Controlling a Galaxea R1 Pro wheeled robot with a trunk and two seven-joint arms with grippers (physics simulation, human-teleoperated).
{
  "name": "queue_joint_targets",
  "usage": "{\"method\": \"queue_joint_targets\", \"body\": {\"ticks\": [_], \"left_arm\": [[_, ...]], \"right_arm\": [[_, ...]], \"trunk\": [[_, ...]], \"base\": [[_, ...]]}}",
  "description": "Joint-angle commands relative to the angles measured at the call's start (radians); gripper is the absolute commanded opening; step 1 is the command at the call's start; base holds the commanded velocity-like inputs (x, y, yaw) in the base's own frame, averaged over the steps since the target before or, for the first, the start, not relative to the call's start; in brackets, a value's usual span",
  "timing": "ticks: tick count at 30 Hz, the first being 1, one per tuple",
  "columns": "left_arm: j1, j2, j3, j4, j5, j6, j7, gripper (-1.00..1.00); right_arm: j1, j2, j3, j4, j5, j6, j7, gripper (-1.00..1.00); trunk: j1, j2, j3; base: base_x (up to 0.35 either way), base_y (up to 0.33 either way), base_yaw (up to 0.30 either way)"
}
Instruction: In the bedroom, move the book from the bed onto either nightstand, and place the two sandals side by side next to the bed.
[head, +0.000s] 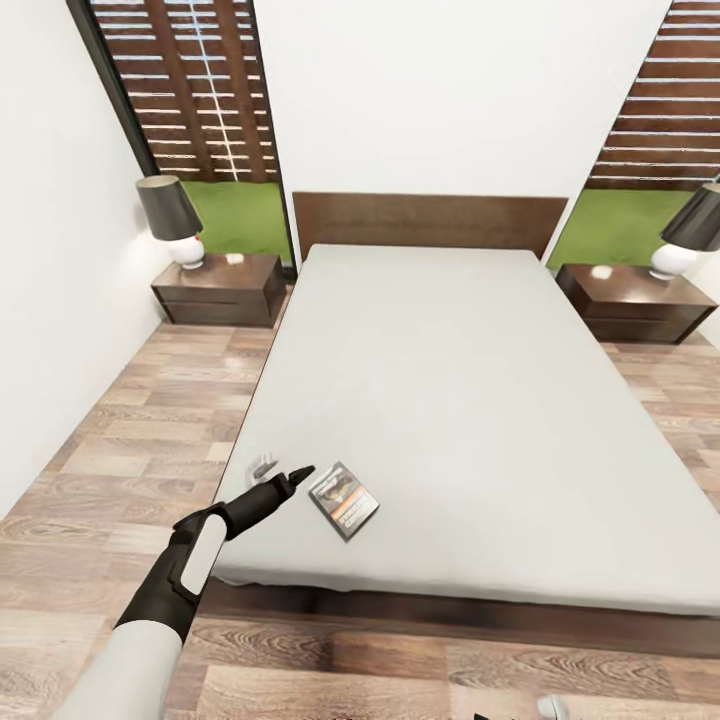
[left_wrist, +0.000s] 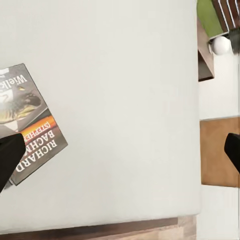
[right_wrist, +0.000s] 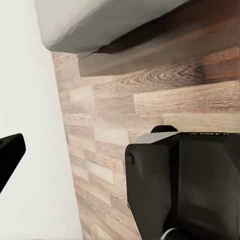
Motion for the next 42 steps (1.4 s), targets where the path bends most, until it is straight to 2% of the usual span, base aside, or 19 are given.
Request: {"method": "queue_joint_targets", "body": {"ticks": [1,42], "left_arm": [[-0.001,-0.001,0.003,0.000,0.005,0.007,-0.006,1.00],[-0.001,-0.005,-0.004,0.005,0.004,0.003,-0.003,1.00]], "right_arm": [[-0.001,0.000,-0.001,0.001,-0.001,-0.002,0.003,1.00],[-0.001,0.000,-0.001,0.001,-0.001,-0.002,0.003,1.00]], "trunk": [[0.000,-0.002,-0.003],[0.000,-0.002,-0.067]], "base": [[0.000,0.000,0.000],[0.000,0.000,0.000]]}}
